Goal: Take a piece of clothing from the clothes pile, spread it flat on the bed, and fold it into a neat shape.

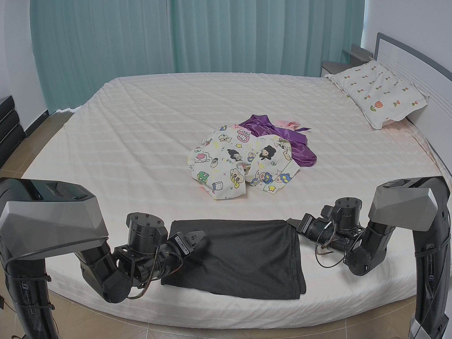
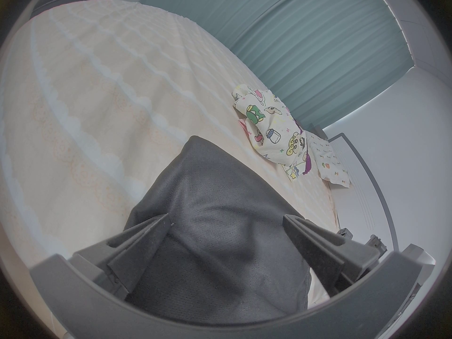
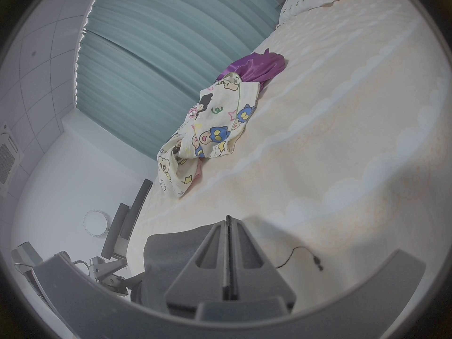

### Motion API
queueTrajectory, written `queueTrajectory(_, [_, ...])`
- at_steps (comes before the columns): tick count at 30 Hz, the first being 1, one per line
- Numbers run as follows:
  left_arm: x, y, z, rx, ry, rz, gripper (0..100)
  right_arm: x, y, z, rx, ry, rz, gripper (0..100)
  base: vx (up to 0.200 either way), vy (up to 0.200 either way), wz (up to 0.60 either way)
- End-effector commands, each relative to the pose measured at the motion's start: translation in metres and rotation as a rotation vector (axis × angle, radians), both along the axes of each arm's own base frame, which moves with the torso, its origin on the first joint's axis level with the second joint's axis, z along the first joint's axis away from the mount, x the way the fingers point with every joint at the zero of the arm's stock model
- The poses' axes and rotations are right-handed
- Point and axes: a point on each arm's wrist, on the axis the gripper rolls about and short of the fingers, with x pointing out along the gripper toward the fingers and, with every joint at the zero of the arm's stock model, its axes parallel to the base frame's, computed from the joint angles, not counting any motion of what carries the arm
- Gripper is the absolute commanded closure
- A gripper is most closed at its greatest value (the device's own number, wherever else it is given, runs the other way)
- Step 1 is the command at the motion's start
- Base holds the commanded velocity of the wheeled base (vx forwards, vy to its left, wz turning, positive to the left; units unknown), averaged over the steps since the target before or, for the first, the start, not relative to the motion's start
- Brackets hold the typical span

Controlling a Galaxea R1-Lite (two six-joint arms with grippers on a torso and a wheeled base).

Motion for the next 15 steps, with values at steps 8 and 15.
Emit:
queueTrajectory(8, [0.000,0.000,-0.003,0.003,0.007,0.000,0,0.000,-0.001,0.001,0.002,-0.003,-0.002,100,0.000,0.000,0.00])
queueTrajectory(15, [0.001,0.001,0.005,-0.010,-0.016,0.004,0,-0.001,-0.005,0.014,0.011,-0.033,-0.027,0,0.000,0.000,0.00])
